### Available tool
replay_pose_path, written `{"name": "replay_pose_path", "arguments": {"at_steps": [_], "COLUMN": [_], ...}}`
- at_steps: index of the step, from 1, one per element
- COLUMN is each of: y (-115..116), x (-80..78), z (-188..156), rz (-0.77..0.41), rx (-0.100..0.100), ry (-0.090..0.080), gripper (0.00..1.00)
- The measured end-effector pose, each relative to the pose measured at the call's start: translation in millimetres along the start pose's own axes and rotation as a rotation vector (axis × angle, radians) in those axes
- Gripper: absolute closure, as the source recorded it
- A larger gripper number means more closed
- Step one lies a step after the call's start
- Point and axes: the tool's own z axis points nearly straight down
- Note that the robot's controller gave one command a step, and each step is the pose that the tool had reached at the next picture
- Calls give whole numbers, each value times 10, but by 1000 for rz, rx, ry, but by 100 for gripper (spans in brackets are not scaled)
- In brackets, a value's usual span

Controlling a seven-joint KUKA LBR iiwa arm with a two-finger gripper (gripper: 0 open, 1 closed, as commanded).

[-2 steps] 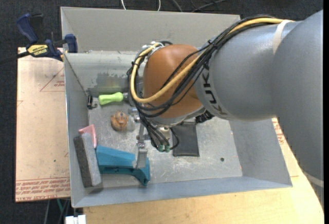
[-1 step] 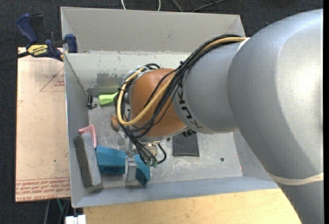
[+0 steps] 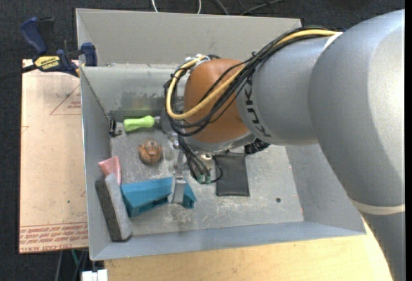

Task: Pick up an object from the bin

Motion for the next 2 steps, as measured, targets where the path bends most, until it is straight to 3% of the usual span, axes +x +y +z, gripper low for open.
{"name": "replay_pose_path", "arguments": {"at_steps": [1, 2], "y": [405, 530], "x": [245, 260], "z": [118, 1], "rz": [5, 22], "rx": [1, -3], "ry": [-3, -1], "gripper": [0, 0]}}
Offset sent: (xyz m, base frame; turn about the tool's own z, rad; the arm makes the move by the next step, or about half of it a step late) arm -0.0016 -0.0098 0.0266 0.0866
